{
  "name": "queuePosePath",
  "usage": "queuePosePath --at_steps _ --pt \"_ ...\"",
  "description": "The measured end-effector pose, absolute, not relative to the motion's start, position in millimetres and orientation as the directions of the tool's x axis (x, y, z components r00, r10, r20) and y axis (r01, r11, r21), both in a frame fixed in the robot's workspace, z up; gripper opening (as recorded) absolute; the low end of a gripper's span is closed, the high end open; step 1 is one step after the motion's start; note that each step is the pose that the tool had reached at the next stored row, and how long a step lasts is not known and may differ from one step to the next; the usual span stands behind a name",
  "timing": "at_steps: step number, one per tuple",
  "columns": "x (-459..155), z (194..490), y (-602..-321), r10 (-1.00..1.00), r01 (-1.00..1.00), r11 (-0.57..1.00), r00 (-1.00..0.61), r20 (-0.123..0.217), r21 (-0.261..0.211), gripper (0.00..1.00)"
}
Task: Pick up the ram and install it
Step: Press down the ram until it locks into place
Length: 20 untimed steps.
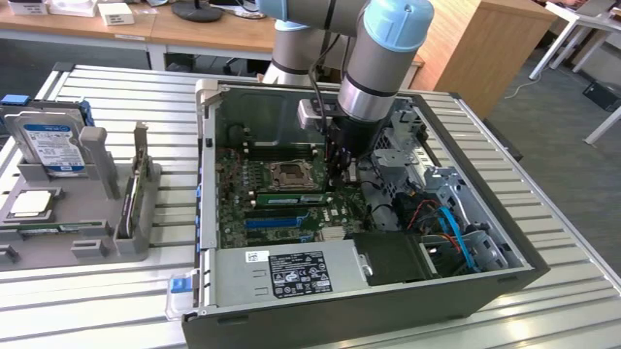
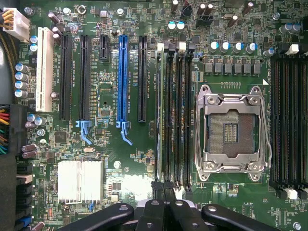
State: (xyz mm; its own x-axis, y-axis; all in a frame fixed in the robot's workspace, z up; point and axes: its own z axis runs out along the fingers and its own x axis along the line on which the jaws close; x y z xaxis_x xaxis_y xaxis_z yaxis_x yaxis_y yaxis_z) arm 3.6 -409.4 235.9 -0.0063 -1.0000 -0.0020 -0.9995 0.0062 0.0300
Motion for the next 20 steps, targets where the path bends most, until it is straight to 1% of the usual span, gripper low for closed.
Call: queuePosePath --at_steps 13,20 --pt "-14 236 -409 -1.000 -1.000 0.006 -0.006 -0.002 0.023 0.11" --pt "-31 236 -409 -1.000 -1.000 0.006 -0.006 -0.002 0.008 0.11"
